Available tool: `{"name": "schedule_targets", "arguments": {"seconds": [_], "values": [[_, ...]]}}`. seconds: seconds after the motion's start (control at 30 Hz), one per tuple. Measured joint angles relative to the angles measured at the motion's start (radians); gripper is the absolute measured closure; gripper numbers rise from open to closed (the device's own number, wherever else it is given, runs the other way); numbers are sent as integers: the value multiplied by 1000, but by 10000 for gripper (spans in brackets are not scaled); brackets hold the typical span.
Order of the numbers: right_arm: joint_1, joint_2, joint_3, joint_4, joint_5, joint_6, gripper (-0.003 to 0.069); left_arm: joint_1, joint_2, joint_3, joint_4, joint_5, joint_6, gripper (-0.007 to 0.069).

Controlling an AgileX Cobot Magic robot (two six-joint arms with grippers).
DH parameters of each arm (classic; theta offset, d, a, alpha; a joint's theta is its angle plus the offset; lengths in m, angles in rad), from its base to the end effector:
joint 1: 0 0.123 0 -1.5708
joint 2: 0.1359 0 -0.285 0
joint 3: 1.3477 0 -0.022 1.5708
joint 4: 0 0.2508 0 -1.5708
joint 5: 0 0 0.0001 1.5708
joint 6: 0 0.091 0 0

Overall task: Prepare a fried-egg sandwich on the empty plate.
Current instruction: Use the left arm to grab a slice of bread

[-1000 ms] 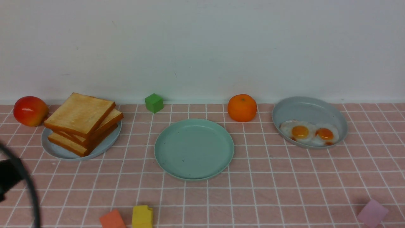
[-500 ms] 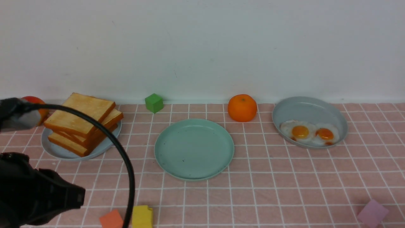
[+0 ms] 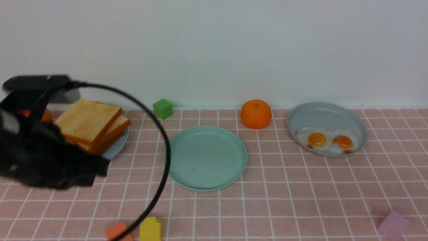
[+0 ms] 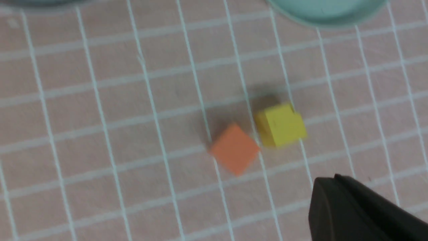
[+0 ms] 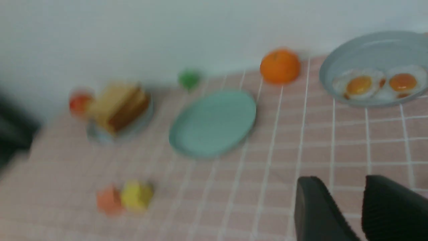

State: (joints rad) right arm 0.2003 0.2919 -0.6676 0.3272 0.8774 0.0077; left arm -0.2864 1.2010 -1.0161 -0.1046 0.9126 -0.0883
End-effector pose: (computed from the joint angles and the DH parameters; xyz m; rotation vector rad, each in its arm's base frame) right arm 0.0316 0.0294 0.3395 -0.1458 1.9767 0.5201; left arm 0.2224 -0.0733 0.3209 0.2048 2.5888 -0.2683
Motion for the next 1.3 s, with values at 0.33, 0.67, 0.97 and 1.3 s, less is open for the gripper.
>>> {"name": "schedule_targets", "arguments": {"seconds": [0.33,0.67,0.97,1.3], "values": [[20,143,-302,5,246,-243,419,155,445,-365,77,-20,0,638],[20,138,-304,40,253,-300,419,174,736,-602,207,-32,22,428],[20,138,-304,41,245,-301,419,174,848,-611,261,-164,37,270],[20,138,-304,41,242,-301,419,174,886,-620,319,-190,52,384]]}}
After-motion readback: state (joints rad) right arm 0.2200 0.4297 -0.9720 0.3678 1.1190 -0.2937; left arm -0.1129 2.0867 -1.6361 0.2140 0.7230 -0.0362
